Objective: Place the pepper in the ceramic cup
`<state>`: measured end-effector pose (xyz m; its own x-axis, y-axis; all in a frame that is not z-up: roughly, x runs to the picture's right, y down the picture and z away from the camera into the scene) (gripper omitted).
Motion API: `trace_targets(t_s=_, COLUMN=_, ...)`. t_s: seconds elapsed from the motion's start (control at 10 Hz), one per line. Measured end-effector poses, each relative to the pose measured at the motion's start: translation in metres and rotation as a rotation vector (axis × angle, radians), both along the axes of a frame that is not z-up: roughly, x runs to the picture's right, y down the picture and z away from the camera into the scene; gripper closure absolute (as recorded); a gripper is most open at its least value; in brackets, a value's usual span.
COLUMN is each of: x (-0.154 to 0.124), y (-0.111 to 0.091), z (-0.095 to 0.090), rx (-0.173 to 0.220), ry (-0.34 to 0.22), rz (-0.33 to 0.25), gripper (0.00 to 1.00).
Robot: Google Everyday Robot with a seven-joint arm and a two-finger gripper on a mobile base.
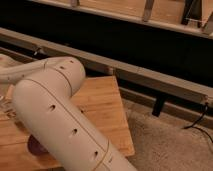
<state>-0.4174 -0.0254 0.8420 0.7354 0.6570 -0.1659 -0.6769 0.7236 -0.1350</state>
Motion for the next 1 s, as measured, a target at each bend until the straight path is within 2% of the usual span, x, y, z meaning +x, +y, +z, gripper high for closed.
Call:
trace_targets(t_s=0.2, x=0.0016, y=-0.0032, z=0.0003, rx=0.016, ry=0.006, rz=0.01, gripper=0.46)
trace_targets(t_s=0.3, x=0.0015, y=-0.0049, z=0.0002, rx=0.027, ry=0.008, rz=0.014, gripper=0.34)
trace_targets(t_s=0.5, x=-0.0003, y=-0.0058, z=-0.001, rx=0.038, ry=0.008, rz=0.017, gripper=0.21)
trace_targets(t_s=1.0, x=-0.0033, y=-0.0034, z=-0.0048, rx=0.054, ry=0.001, rz=0.018, gripper=0.2)
